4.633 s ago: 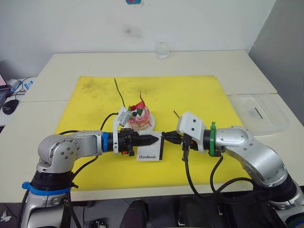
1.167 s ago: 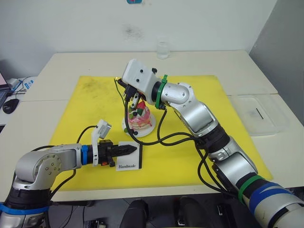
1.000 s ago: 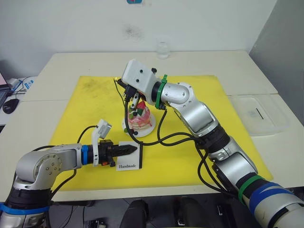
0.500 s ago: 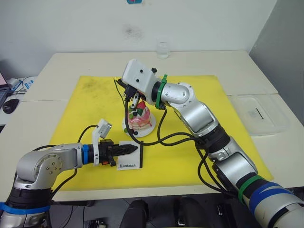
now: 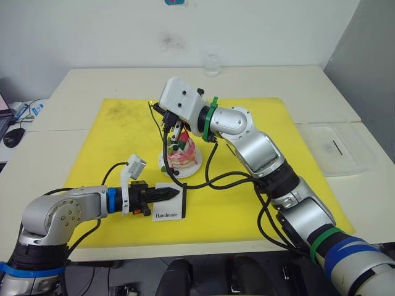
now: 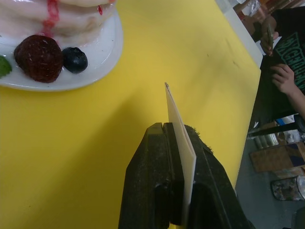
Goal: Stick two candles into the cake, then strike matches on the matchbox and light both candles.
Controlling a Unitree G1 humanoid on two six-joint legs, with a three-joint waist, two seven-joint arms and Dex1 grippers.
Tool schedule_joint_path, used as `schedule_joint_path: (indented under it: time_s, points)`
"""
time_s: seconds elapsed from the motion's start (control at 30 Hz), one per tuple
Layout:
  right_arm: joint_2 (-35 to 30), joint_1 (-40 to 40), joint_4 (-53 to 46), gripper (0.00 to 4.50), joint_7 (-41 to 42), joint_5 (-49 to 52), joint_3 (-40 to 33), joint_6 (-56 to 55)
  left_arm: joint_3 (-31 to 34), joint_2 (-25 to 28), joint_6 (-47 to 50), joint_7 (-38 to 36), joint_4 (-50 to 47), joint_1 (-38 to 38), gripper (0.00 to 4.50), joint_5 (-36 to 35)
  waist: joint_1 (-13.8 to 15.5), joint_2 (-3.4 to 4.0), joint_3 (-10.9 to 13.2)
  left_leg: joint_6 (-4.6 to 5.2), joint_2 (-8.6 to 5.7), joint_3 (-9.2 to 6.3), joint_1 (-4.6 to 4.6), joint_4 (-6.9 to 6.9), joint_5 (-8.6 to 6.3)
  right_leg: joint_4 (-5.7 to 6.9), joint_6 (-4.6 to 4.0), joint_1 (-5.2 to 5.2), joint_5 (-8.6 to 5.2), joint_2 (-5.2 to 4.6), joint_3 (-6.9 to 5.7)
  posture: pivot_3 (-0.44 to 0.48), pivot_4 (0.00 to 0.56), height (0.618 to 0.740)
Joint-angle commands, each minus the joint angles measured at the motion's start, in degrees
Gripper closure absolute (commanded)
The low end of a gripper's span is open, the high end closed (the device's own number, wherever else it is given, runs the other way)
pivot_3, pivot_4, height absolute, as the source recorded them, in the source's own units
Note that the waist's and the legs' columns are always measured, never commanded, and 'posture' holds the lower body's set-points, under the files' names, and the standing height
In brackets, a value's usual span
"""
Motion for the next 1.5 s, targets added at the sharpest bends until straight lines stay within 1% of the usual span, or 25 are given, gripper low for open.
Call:
schedule_joint_path:
  time_s: [0.03, 0.83, 1.07, 1.33, 1.5]
  points:
    - [0.18, -1.32, -2.93, 4.47, 0.07, -0.18, -1.56, -0.53, 0.40, -0.06, -0.36, -0.26, -0.76, -0.54, 4.50, -0.24, 0.00, 0.00, 0.00, 0.00, 0.00, 0.00, 0.00, 0.00, 0.00, 0.00, 0.00, 0.00, 0.00, 0.00, 0.00, 0.000, 0.150, 0.740]
    - [1.52, -2.58, -3.41, 4.47, 0.69, 1.04, -2.94, 1.33, 0.08, -0.13, -0.72, -0.61, -0.31, -0.65, 4.50, 0.18, 0.00, 0.00, 0.00, 0.00, 0.00, 0.00, 0.00, -0.01, 0.00, 0.00, 0.00, 0.00, 0.00, 0.00, 0.00, 0.000, 0.150, 0.740]
    - [3.60, -2.15, -5.89, 4.47, 1.81, 4.65, -4.23, 7.59, 0.14, -0.13, -0.73, -0.65, -0.39, -0.58, 4.50, 0.21, 0.01, 0.00, 0.00, 0.00, 0.00, -0.01, 0.00, -0.03, 0.00, -0.01, 0.00, -0.01, 0.00, 0.00, 0.00, 0.000, 0.150, 0.740]
    - [3.92, -2.66, -2.91, 4.47, -0.03, 2.81, -3.82, 7.82, 0.12, -0.26, -0.71, -0.55, -0.46, -0.66, 4.50, 0.15, 0.01, 0.01, 0.00, 0.00, 0.00, -0.01, 0.00, -0.02, 0.00, -0.01, 0.00, -0.01, 0.00, -0.01, 0.00, 0.000, 0.150, 0.740]
    - [4.32, -2.88, -1.88, 4.47, -0.15, 3.36, -4.14, 8.55, 0.03, -0.40, -0.73, -0.54, -0.39, -0.78, 4.50, 0.14, 0.01, 0.01, 0.00, 0.00, 0.00, -0.01, 0.00, -0.03, 0.00, -0.01, 0.00, -0.01, 0.00, -0.01, -0.01, 0.000, 0.150, 0.740]
